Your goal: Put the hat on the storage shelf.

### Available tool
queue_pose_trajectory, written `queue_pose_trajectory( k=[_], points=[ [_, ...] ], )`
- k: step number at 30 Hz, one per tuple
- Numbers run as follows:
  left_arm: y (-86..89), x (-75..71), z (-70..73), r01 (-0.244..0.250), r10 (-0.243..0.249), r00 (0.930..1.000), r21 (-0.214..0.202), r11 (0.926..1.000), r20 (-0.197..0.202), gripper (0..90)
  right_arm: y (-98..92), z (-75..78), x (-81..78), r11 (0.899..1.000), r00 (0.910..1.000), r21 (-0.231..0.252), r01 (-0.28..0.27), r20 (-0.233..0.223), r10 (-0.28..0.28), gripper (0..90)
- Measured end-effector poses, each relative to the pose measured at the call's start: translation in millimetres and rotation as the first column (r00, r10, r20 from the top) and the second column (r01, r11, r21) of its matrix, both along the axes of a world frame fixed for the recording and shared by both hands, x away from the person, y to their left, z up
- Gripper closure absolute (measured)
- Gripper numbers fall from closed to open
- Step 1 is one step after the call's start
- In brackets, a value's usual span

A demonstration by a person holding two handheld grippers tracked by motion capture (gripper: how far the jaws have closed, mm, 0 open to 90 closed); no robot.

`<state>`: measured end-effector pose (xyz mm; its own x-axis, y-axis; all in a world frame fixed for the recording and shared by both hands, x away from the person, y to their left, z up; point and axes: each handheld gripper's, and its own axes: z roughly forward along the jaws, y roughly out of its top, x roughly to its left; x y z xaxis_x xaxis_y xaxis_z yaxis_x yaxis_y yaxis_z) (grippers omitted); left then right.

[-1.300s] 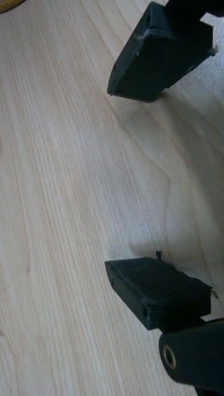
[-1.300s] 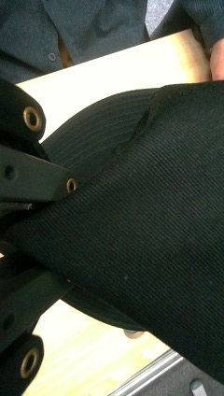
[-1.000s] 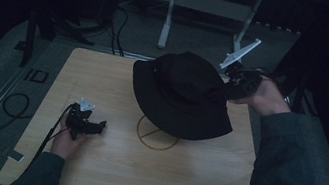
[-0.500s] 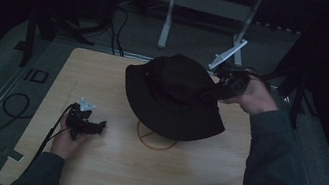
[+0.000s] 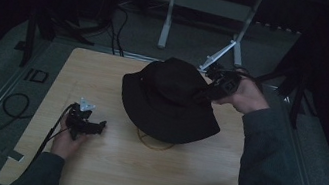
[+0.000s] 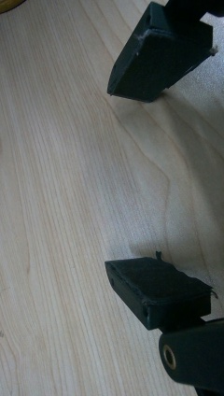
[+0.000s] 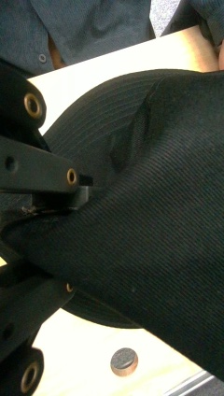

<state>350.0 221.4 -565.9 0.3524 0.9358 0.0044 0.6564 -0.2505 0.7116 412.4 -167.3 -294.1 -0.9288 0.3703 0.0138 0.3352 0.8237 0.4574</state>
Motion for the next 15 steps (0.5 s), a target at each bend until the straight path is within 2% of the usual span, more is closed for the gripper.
queue_pose_trajectory(
  k=[15],
  points=[
    [-0.1, -0.1, 0.0, -0.001, 0.001, 1.0, -0.001, 1.0, 0.0, 14.2, 12.1, -4.5, -0.1, 1.0, 0.9997, -0.012, -0.019, -0.012, 0.019, 73.7]
  ],
)
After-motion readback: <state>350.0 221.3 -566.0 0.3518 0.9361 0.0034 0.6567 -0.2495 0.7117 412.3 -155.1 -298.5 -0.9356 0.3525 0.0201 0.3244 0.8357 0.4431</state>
